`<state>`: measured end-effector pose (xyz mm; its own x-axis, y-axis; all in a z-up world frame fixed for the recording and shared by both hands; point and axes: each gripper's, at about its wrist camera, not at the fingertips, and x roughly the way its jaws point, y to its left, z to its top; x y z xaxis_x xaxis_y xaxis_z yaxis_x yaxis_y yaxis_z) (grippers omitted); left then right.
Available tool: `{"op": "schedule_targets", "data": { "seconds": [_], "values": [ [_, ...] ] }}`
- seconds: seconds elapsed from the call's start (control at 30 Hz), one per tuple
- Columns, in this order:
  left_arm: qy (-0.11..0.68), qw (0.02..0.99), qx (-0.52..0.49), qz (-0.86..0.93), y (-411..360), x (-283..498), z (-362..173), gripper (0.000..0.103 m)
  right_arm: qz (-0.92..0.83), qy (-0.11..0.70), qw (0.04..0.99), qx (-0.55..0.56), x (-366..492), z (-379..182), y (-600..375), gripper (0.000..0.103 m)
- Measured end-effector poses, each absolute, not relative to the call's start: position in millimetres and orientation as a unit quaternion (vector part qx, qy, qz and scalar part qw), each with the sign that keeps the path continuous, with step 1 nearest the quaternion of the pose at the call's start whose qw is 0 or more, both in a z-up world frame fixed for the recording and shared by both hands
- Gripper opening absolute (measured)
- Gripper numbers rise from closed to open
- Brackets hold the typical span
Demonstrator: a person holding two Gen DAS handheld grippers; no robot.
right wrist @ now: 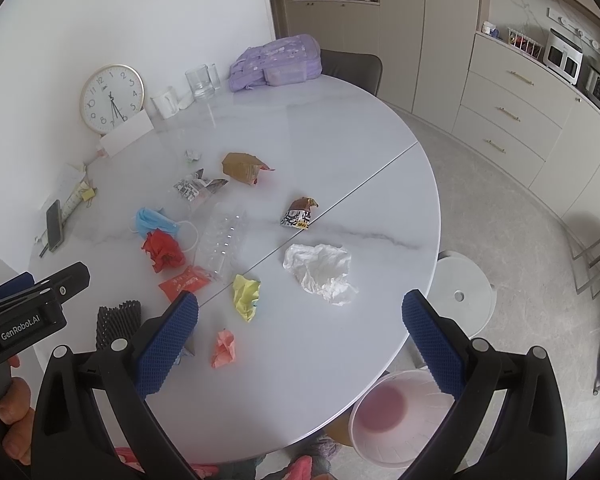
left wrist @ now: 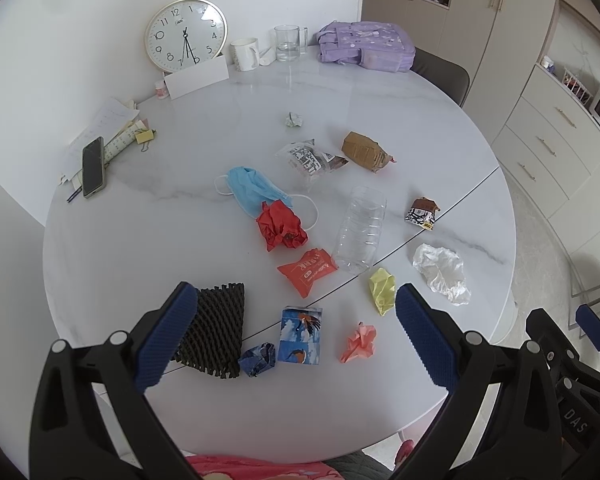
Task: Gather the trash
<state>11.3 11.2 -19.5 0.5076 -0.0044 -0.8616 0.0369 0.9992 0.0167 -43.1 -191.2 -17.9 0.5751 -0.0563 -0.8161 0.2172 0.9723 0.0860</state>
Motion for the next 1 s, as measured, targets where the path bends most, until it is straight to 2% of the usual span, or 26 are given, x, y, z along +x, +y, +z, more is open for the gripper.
{"op": "schedule_targets", "data": {
  "seconds": [0.8,1.0],
  "values": [
    [0.498,0.867,0.015,-0.010,12.6,15.2,-20.1,0.095,-0.078,0.456,0.882,0.089,-42.1,-19.1,-191.1,0.101],
    [0.494,0.869,0.022,-0.026,33.8,19.3,-33.0,0.095,-0.059,0.467,0.877,0.096,-38.7,-32.8,-187.4,0.101]
  ]
}}
